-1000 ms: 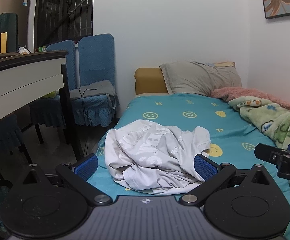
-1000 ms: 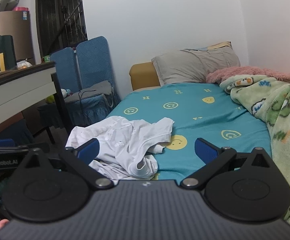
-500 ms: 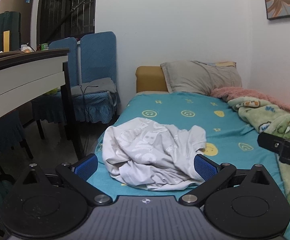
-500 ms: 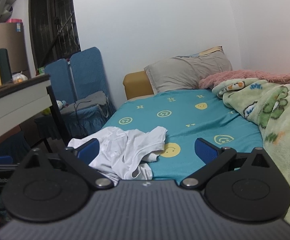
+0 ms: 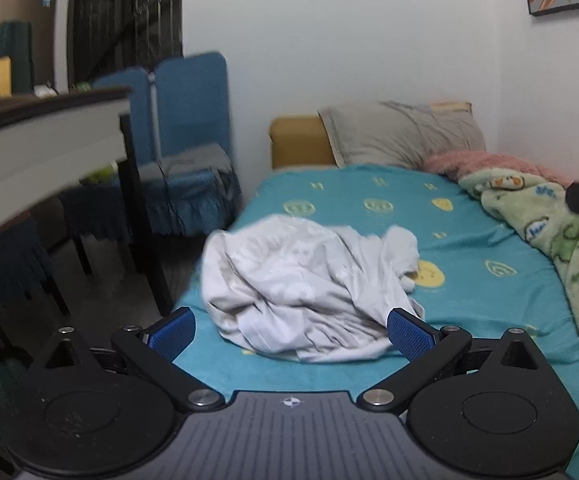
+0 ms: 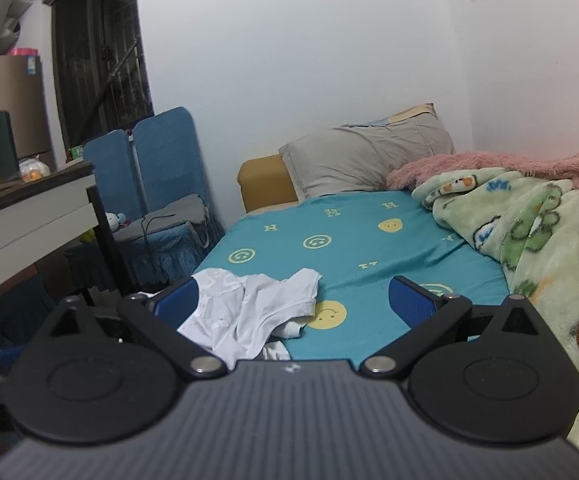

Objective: Fold clothes
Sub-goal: 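Move both grippers toward the crumpled white T-shirt on the bed, then grasp the white T-shirt edge with the left gripper and lift it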

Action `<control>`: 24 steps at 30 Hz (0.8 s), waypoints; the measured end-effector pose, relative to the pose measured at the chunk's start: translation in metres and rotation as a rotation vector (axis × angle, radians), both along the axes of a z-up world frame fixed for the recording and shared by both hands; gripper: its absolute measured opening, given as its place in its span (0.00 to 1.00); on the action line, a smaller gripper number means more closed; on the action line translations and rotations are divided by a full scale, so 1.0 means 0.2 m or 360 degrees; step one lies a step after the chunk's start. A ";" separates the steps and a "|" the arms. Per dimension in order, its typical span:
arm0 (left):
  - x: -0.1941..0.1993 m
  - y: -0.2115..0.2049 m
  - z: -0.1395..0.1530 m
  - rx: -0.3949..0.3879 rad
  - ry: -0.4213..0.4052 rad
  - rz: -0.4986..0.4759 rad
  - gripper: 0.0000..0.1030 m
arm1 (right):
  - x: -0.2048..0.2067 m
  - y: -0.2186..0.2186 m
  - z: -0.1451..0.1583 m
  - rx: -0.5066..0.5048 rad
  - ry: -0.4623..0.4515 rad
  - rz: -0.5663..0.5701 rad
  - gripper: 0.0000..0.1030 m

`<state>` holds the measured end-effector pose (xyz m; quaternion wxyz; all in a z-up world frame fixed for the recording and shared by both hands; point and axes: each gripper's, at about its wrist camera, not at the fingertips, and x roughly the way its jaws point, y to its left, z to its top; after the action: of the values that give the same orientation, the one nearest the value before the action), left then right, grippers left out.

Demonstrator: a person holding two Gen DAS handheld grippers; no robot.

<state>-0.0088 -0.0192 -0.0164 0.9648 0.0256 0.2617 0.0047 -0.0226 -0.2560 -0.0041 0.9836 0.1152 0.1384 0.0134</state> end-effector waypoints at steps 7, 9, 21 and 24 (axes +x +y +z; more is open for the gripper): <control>0.29 -0.09 -0.16 -0.0107 0.0267 -0.0164 0.96 | 0.01 -0.12 -0.01 0.0126 0.0010 -0.0074 1.00; 0.39 -0.13 -0.22 -0.0131 0.0316 -0.0205 0.94 | 0.02 -0.16 -0.02 0.0187 0.0027 -0.0113 1.00; 0.87 -0.24 -0.59 -0.0443 0.0449 -0.0257 0.61 | 0.29 -0.34 -0.27 0.0417 0.0242 -0.0198 1.00; 0.88 -0.25 -0.59 -0.0383 0.0431 -0.0253 0.26 | 0.39 -0.32 -0.35 0.0383 0.0291 -0.0168 1.00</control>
<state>0.1681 -0.0698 -0.1340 0.9142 -0.0688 0.3849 -0.1062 0.0548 -0.3204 -0.0741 0.9453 0.2400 0.2186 -0.0323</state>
